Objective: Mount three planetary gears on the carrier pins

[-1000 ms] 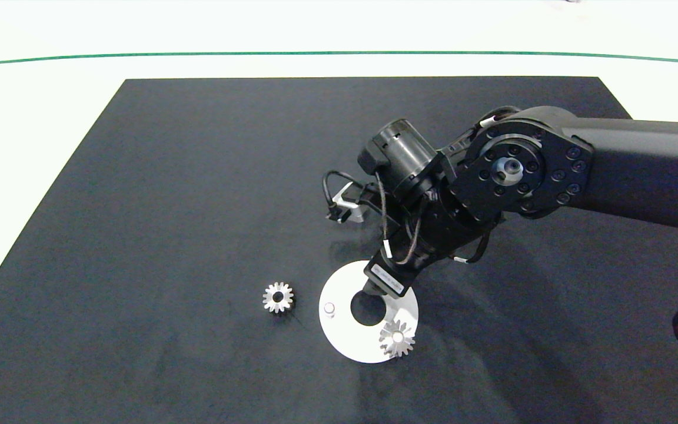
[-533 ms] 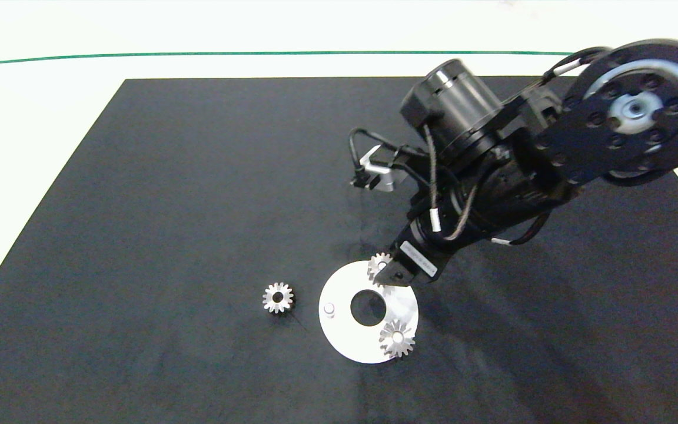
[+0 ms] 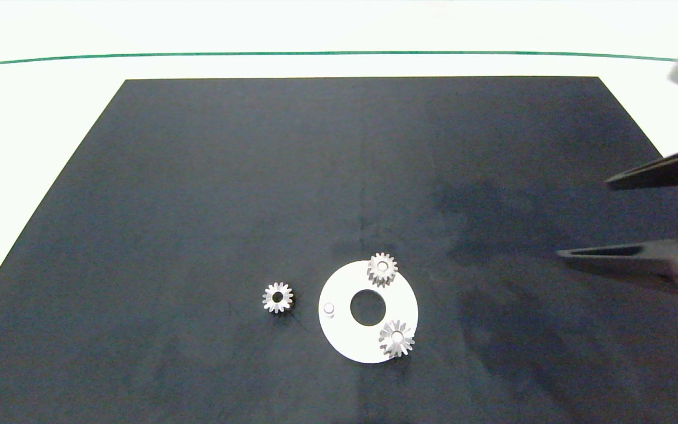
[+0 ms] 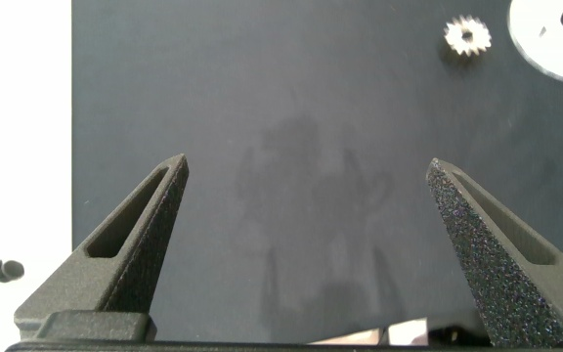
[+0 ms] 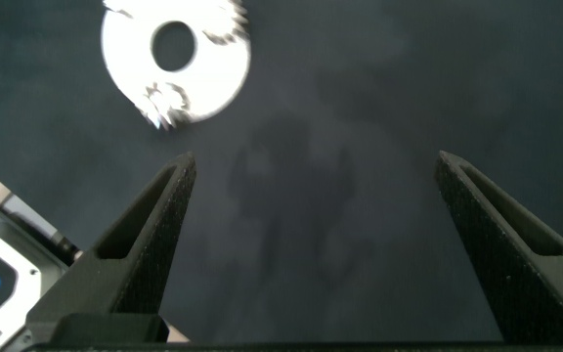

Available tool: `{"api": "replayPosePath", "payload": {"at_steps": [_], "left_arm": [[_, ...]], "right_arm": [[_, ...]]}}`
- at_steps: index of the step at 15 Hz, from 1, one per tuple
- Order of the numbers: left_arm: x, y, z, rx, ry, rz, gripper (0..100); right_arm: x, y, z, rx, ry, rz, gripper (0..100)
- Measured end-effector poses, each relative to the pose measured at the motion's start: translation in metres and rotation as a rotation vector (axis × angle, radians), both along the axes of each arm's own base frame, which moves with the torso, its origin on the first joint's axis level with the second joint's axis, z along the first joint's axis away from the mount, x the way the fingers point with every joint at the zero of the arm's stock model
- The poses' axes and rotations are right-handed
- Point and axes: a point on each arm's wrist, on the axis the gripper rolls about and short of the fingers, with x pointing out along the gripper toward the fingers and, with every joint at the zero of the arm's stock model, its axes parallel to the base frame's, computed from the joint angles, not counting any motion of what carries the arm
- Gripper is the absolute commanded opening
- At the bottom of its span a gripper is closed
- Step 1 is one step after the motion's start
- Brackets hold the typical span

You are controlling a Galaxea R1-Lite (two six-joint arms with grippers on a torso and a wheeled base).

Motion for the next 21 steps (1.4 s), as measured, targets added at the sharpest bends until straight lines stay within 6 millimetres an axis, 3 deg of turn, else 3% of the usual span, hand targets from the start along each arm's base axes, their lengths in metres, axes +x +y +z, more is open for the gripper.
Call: {"api": "replayPosePath", "payload": {"at_steps": [4,9,14,21], "left_arm": [[0.012,-0.001,-0.011,0.046,0.082,-0.036,100],[0.050,-0.003,-0.020,0.047,0.033,-0.092,100],[0.076,-0.005,-0.022,0.081,0.123,-0.120,100],[0.105,-0.015,-0.005,0.090,0.145,-0.219,100]], "right_arm": [[-0.075,-0.069,-0.006,0.062,-0.151,-0.117,100],[-0.132,-0.112,-0.050,0.093,-0.209,-0.212,100],[-0.150,-0.123,-0.089,0.141,-0.201,-0.246,100],[-0.139,-0.116,-0.127,0.194,-0.260,-0.245,100]]}}
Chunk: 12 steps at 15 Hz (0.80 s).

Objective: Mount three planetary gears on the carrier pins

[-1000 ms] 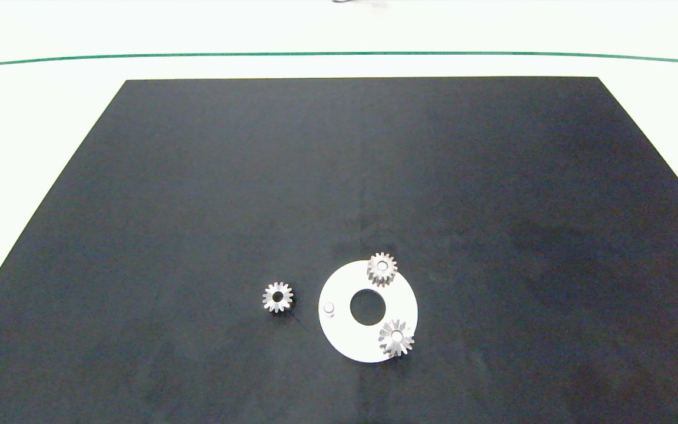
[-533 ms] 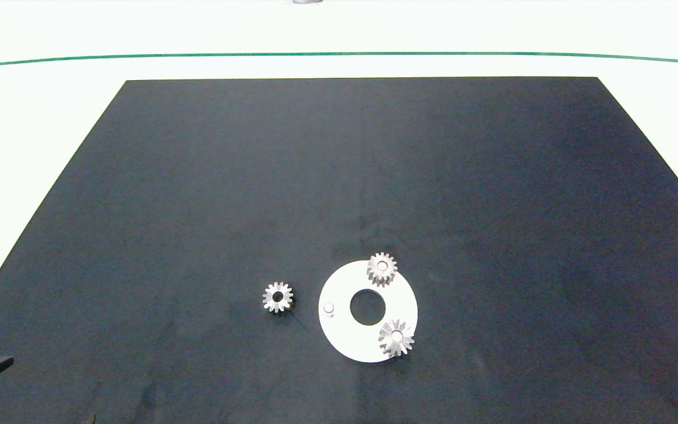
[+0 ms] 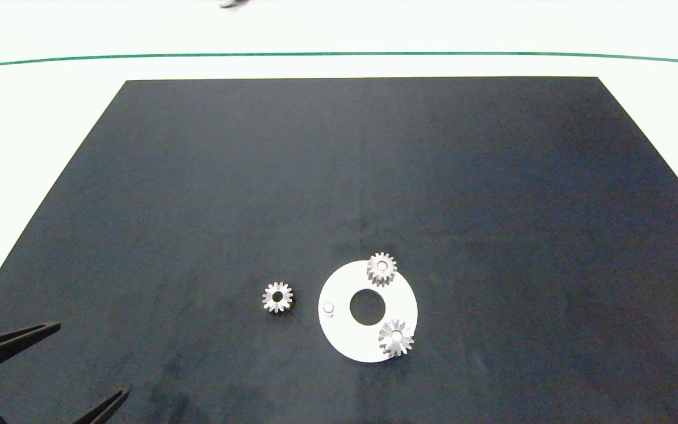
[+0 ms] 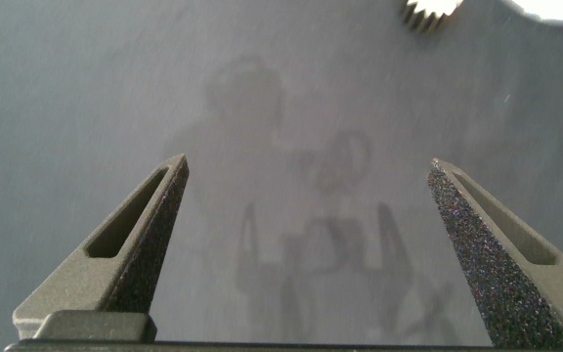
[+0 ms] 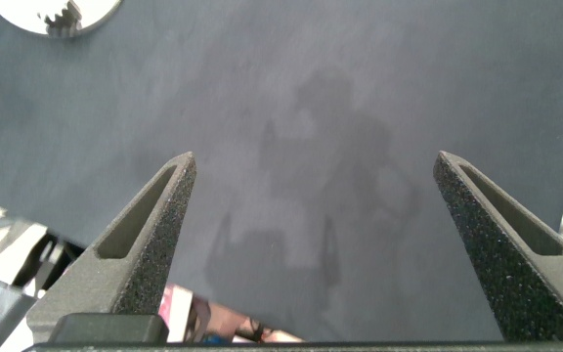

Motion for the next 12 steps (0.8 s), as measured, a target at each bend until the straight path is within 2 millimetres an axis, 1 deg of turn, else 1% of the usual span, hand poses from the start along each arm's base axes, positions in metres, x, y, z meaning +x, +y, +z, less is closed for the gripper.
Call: {"api": "replayPosePath", "payload": {"at_steps": [3,8,9,12], "left_arm": [[0.015,-0.008,-0.001,0.013,0.045,-0.047,100],[0.027,-0.024,-0.004,0.097,0.103,-0.042,100],[0.031,-0.028,0.000,0.112,0.098,-0.034,100],[0.040,-0.040,0.008,0.180,0.172,-0.060,100]], "right_arm": [[0.000,0.000,-0.001,0.005,-0.011,-0.002,100],[0.002,0.001,-0.005,-0.002,-0.001,-0.005,100],[0.002,0.001,-0.007,-0.008,0.005,-0.008,100],[0.002,0.001,-0.010,-0.012,0.010,-0.011,100]]}}
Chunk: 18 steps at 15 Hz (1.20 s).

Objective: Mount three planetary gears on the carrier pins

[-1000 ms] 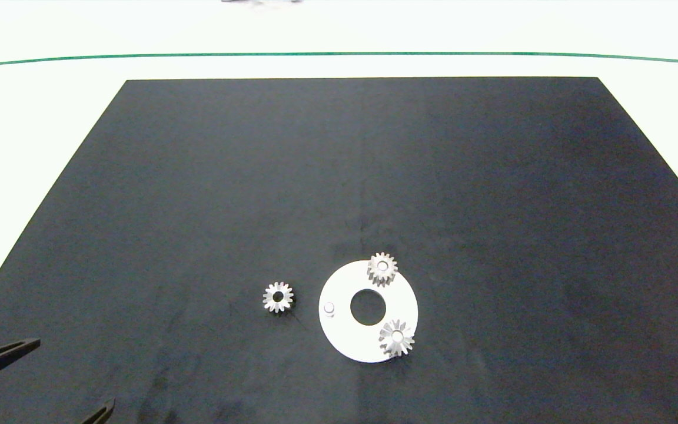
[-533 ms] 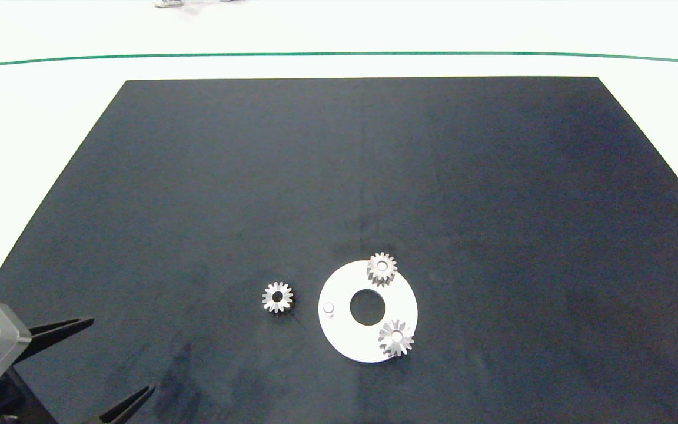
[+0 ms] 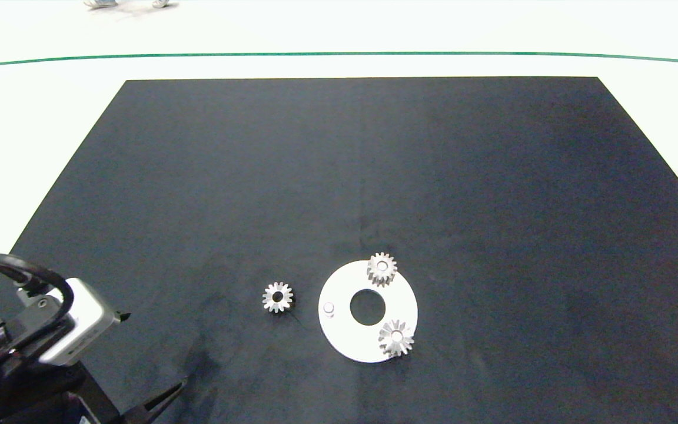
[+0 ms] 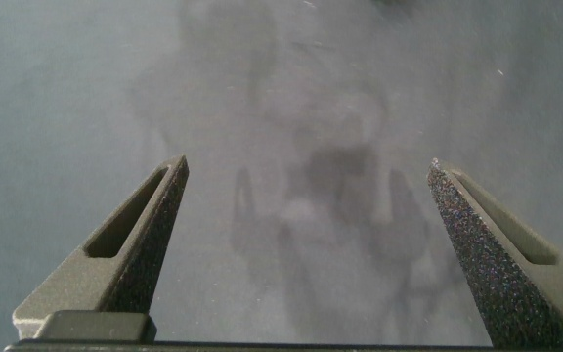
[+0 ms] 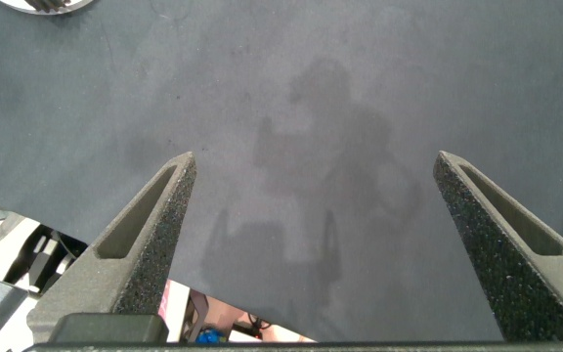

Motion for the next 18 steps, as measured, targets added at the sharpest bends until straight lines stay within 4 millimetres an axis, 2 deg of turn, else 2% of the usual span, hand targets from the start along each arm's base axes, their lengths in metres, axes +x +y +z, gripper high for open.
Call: {"api": "replayPosePath", "payload": {"at_steps": [9,18], "left_arm": [[0.041,-0.065,0.007,0.034,0.015,-0.114,100],[0.064,-0.090,-0.001,0.074,0.058,-0.139,100]], "right_arm": [[-0.002,-0.001,-0.001,0.006,-0.008,0.001,100],[-0.006,-0.004,-0.004,0.010,-0.020,0.007,100]]}}
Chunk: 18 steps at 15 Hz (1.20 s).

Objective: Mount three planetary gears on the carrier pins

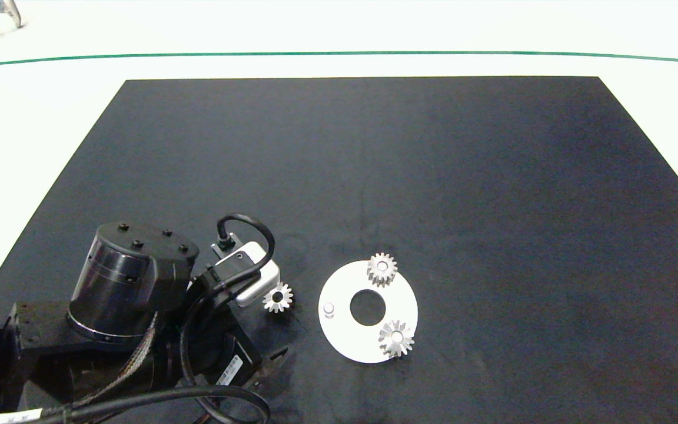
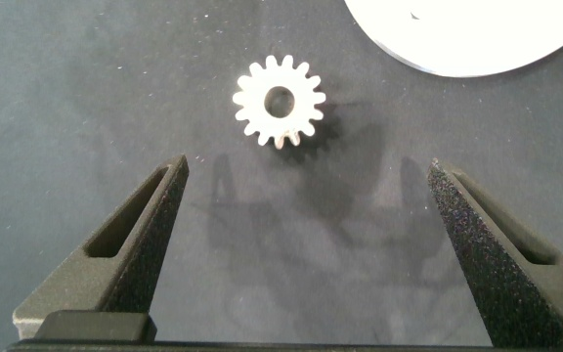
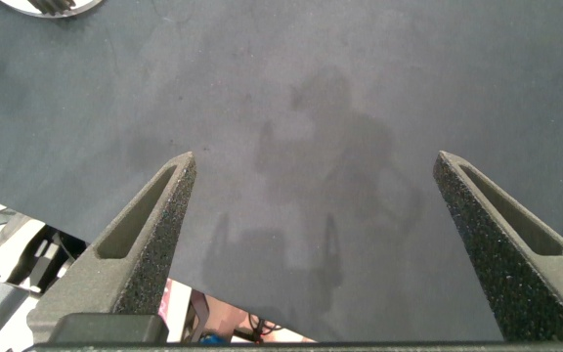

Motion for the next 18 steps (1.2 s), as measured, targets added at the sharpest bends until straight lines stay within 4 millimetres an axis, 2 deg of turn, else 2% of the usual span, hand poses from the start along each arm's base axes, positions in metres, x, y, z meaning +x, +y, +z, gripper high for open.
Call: {"api": "replayPosePath", "payload": {"at_steps": [10,15,18], "left_arm": [[0.027,-0.022,-0.007,0.002,0.003,0.006,100],[0.033,-0.027,-0.010,0.019,0.009,0.000,100],[0.034,-0.027,-0.012,0.025,0.014,0.001,95]], "right_arm": [[-0.002,-0.001,-0.002,0.001,-0.007,0.002,100],[-0.003,-0.002,-0.003,0.001,-0.008,0.002,100],[-0.003,-0.002,-0.003,0.002,-0.010,0.002,100]]}}
